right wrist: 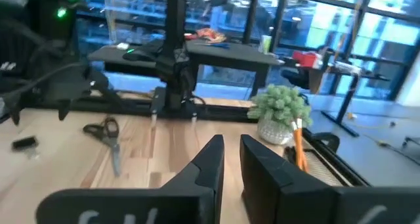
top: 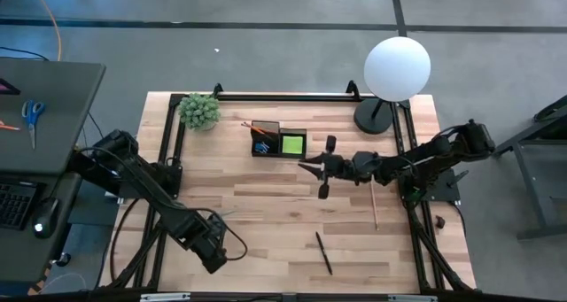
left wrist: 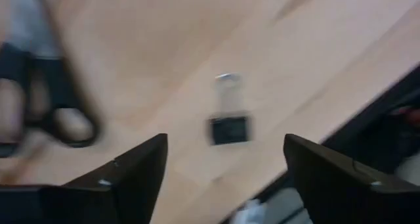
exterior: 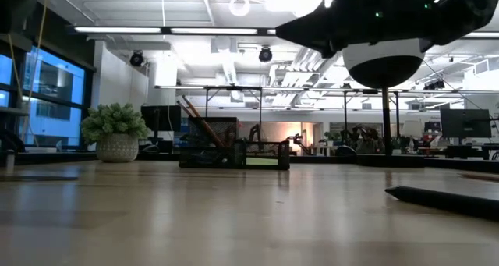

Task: Pick and place office supplies into organizer
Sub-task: Put the clip binder into the organizer bin

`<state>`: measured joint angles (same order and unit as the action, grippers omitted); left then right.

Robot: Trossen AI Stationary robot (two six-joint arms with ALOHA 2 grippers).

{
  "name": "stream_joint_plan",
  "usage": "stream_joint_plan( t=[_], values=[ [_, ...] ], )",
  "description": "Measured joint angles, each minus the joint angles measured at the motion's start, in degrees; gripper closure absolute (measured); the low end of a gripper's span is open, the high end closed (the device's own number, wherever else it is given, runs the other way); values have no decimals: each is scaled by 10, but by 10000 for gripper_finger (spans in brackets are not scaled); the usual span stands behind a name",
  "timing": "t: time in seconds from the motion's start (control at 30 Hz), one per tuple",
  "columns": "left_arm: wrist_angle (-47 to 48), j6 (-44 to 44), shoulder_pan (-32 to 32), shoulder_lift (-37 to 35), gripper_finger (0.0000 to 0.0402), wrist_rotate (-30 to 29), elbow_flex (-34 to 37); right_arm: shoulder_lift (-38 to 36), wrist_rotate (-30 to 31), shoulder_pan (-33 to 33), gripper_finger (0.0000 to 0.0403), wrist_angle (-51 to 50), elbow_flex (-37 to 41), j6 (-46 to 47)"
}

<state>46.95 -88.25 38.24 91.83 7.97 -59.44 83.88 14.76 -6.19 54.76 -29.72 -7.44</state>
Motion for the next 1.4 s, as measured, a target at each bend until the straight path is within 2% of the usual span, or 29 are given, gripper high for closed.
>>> stream_joint_plan(
  t=[0.13,0.3,0.43,0.7,1.07,1.4],
  values=[
    [-54,-42,9,0,83,-29,0,0,-10,4,361,-10,0,-7],
    [-40,-63,32,12,80,-76,0,0,-10,9,359,-14,0,-29],
    [-43,-85,53,39,93,-69,0,0,-10,10,361,-14,0,-21],
    [-80,-96,81,100,129,-14,0,0,-19,1,358,-31,-1,15],
    [-82,-65,79,104,160,-52,1,0,-12,-29,354,-53,-1,39],
    [-82,-65,79,106,166,-53,14,0,-1,-30,353,-62,-1,40]
  ],
)
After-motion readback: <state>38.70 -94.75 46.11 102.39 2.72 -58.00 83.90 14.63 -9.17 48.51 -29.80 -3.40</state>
